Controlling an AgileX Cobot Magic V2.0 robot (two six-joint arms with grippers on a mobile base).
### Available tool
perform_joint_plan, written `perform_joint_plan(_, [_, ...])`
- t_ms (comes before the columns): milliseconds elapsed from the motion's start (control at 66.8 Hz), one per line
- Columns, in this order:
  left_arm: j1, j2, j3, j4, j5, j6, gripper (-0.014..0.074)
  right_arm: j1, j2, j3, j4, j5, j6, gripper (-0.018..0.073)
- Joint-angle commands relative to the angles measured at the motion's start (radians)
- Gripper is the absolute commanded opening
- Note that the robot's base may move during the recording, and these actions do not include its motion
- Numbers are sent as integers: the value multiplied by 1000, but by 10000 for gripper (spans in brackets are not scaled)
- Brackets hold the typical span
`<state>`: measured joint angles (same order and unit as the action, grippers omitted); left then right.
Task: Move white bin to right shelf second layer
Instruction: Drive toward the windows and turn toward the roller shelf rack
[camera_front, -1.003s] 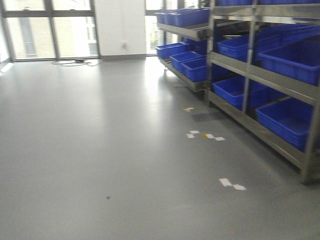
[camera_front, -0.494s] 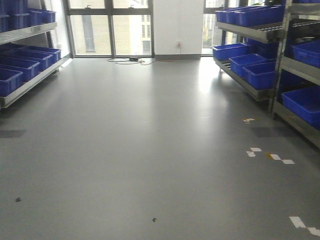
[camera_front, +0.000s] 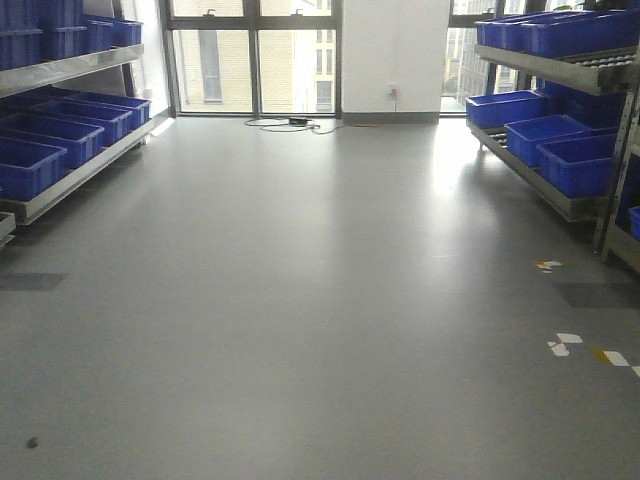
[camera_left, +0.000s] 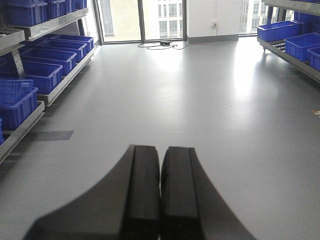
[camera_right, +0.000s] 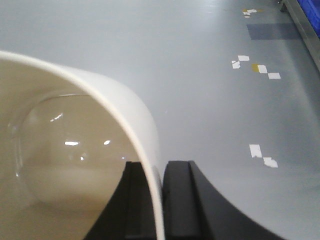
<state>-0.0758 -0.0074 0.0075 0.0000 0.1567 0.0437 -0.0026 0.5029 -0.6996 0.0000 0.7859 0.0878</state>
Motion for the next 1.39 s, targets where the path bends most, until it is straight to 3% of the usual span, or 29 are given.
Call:
perform_joint_plan(0, [-6,-16,37,0,-81,-5,85,0,2,-27,0,-86,-4,57])
perform_joint_plan(1378, [-6,-16,37,0,-81,-5,85,0,2,-27,0,-86,-4,57])
